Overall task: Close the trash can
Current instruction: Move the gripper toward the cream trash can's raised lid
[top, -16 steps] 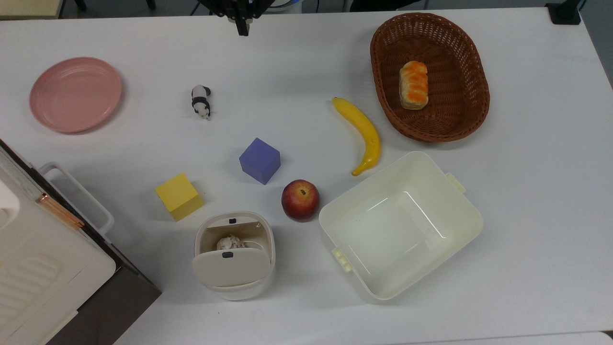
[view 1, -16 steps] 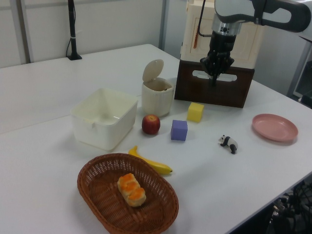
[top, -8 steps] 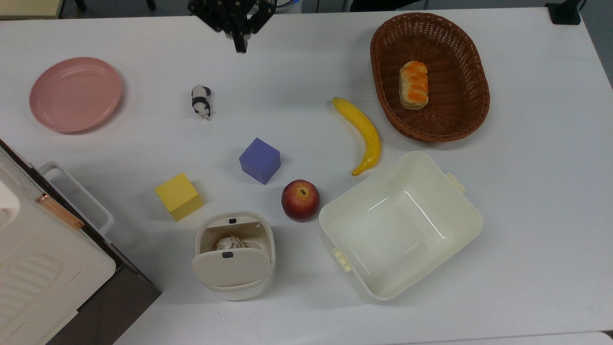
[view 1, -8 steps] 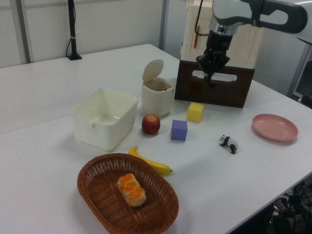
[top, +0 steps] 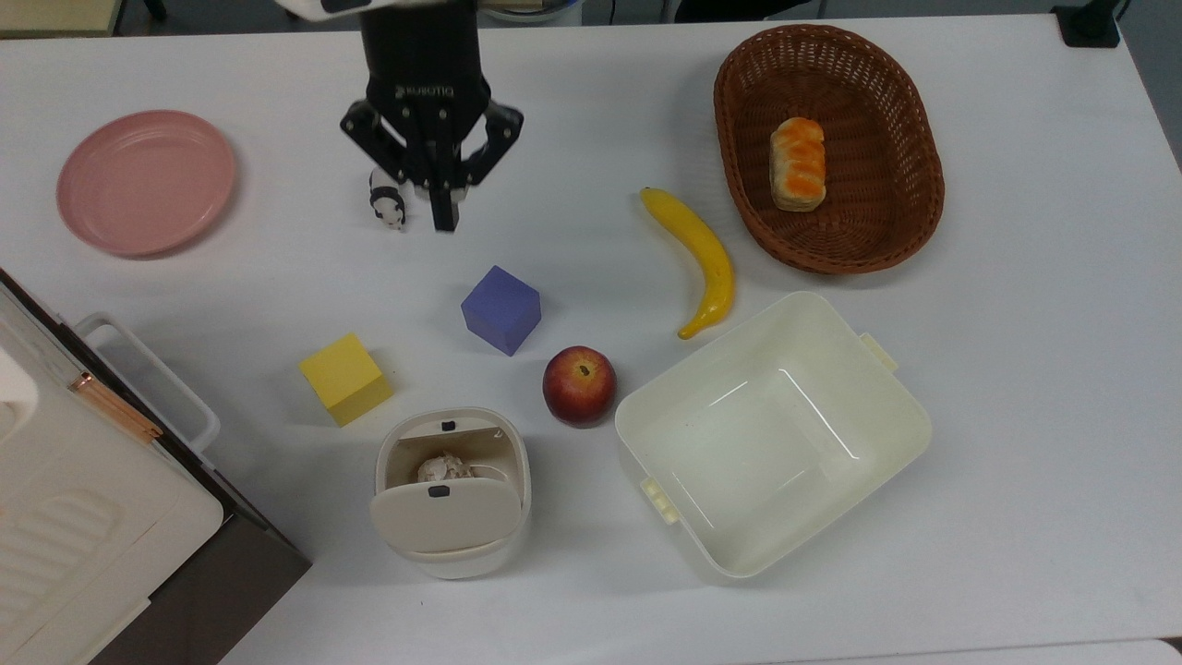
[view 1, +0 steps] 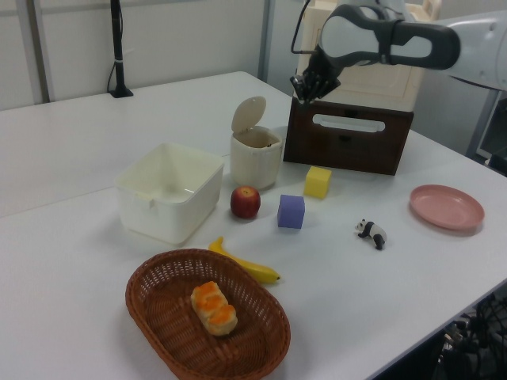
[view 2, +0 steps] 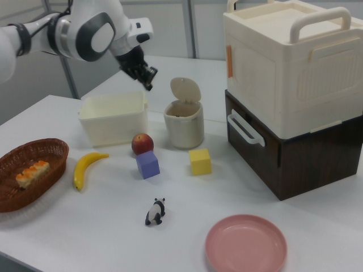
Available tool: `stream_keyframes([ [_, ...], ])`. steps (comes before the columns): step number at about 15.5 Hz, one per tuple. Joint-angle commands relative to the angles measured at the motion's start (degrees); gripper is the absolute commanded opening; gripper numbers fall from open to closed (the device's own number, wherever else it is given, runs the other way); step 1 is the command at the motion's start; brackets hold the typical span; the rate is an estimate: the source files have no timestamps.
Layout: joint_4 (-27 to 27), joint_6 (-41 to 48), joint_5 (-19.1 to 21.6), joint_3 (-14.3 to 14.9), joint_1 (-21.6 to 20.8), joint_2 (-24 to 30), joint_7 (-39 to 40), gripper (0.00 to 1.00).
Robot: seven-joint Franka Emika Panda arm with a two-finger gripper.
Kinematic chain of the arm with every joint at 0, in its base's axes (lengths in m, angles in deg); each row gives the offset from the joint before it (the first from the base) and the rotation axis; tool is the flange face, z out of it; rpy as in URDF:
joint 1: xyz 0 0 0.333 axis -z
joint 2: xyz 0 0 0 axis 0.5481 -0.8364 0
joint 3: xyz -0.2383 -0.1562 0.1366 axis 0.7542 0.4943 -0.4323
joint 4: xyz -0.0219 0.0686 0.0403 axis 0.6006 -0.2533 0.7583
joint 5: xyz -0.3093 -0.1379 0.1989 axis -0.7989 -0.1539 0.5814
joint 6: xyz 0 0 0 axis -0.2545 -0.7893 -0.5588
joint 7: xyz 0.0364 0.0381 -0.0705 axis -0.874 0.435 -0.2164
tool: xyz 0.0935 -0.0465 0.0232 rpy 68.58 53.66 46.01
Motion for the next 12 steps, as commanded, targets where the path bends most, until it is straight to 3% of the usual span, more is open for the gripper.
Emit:
stream_keyframes([
  [1,9.2,-7.9,0.4,-0.5,0.8,-8.3,0.9,0.05],
  [8,12.1,-25.4,-1.0,-0.4,0.8,-15.0,0.9,0.05],
  [12,12.2,-31.0,-1.3,-0.4,0.7,-16.9,0.8,0.07],
])
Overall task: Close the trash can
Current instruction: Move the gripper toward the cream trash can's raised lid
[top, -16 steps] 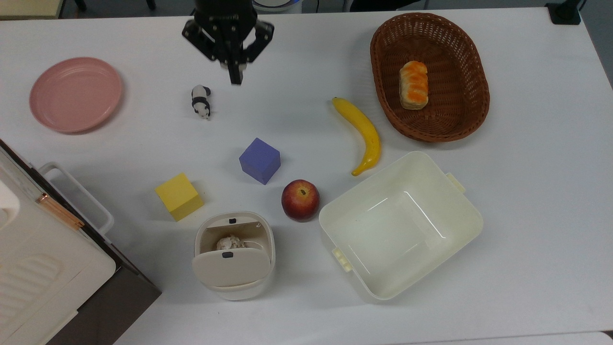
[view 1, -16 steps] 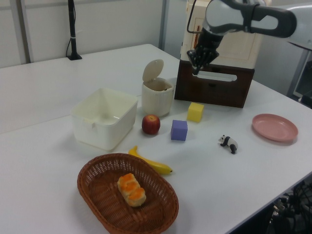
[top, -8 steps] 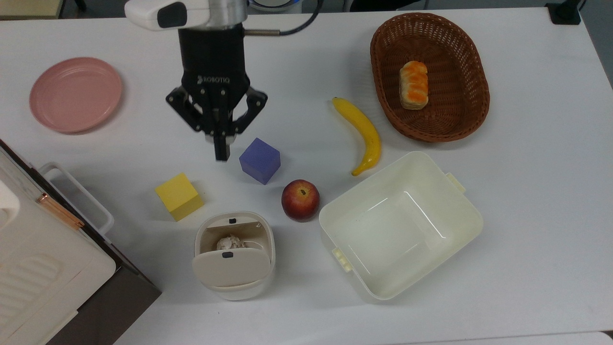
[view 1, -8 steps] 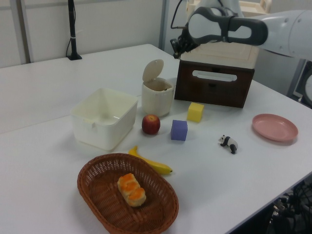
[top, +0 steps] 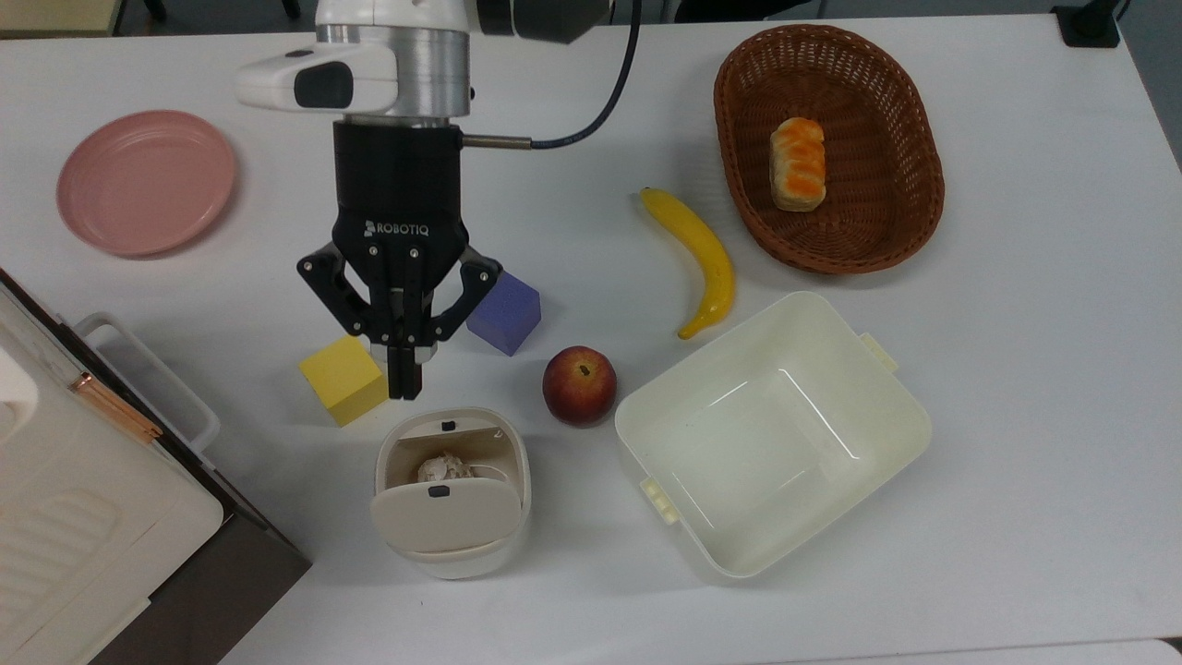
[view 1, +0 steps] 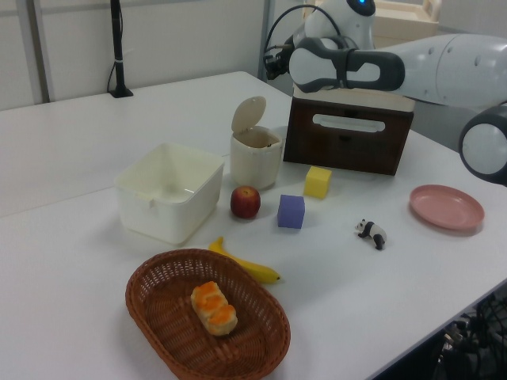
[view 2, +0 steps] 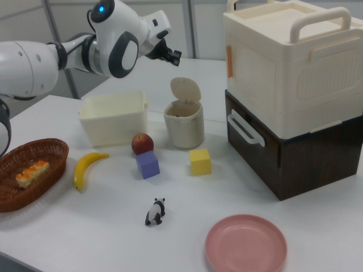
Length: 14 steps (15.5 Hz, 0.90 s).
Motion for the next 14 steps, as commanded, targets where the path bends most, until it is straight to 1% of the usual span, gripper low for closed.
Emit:
stream_keyframes([
  [1,1.7,-5.1,-0.8,-0.4,0.2,-2.8,0.8,0.07],
  [4,3.1,-8.9,-0.9,-0.4,0.0,-5.2,0.9,0.07],
  [6,3.9,-9.1,-1.1,-0.4,0.0,-6.1,0.9,0.07],
  [14,4.0,-9.2,-1.2,-0.4,-0.4,-8.1,0.9,0.09],
])
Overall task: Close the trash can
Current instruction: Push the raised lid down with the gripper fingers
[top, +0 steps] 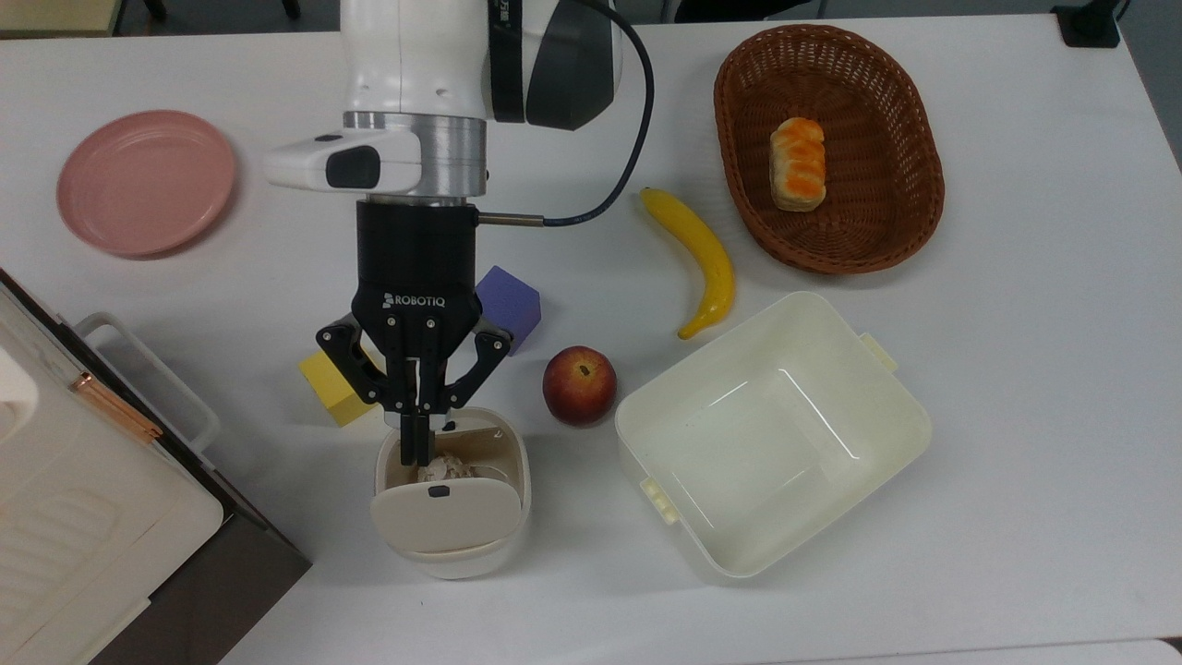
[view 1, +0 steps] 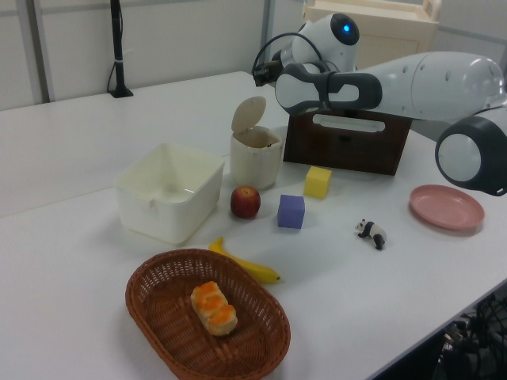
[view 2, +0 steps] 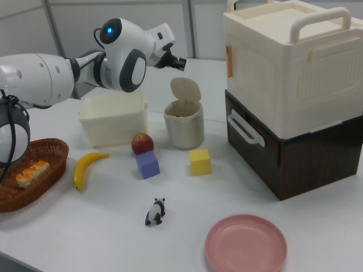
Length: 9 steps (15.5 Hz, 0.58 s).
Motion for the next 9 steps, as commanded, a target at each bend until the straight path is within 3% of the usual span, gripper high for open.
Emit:
stream_keyframes([
  [1,1.5,-1.1,-0.7,-0.1,-0.5,-2.6,0.8,0.09],
  [9,2.6,-3.7,-1.4,-0.1,-0.6,-3.9,0.8,0.04],
])
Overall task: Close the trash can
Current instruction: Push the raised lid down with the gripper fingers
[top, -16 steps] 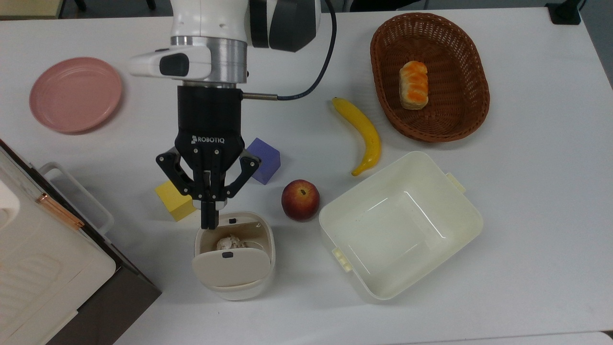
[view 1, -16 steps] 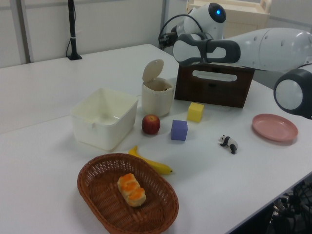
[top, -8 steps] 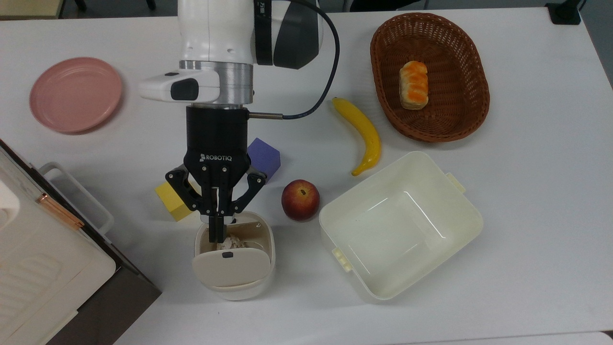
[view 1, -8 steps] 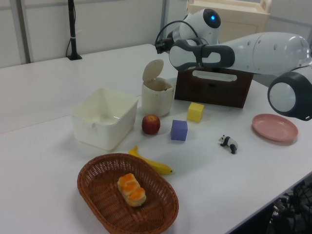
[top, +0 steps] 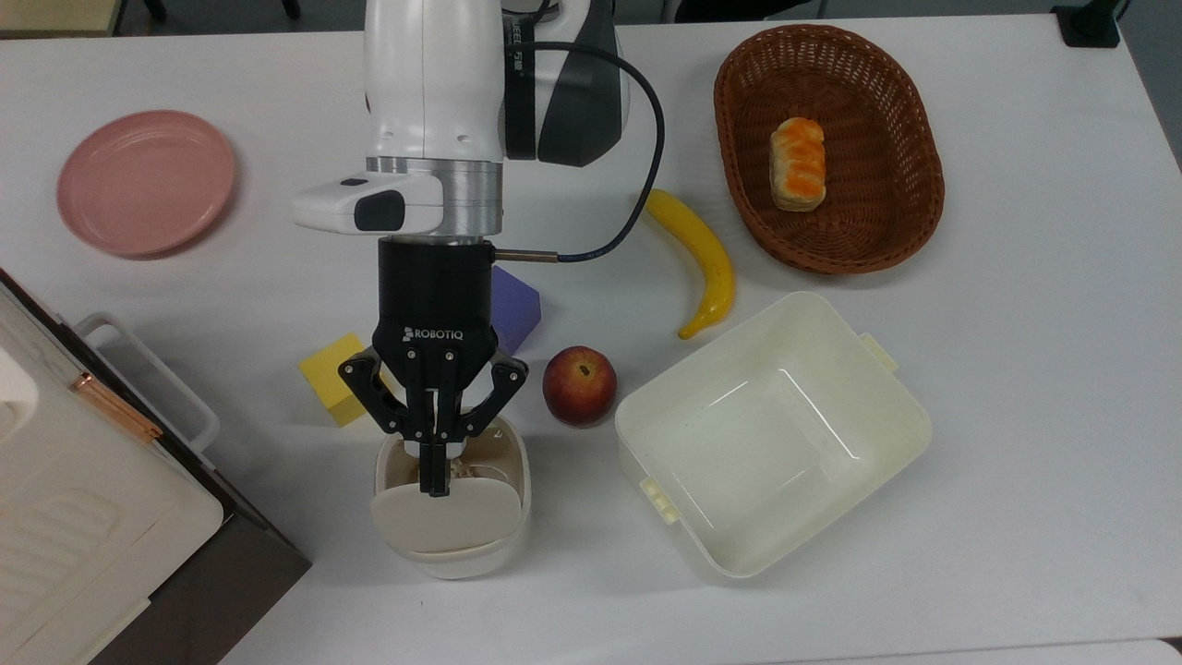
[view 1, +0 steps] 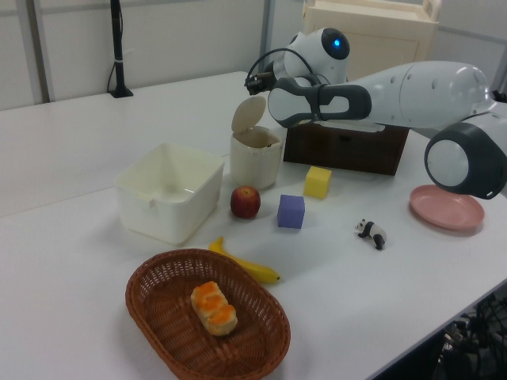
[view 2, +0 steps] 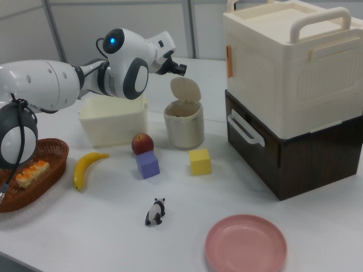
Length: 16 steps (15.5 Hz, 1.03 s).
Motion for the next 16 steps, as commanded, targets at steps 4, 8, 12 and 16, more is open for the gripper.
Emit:
stream_keyframes([
  [4,1.0,-0.8,-1.9,0.0,0.0,-0.5,0.8,0.05],
  [8,0.8,-0.8,-2.7,0.0,0.2,-1.5,0.9,0.05],
  [12,0.7,-0.8,-3.5,0.0,0.3,-2.2,0.9,0.05],
  [16,-0.1,-0.8,-4.2,0.1,0.2,-2.1,0.8,0.05],
])
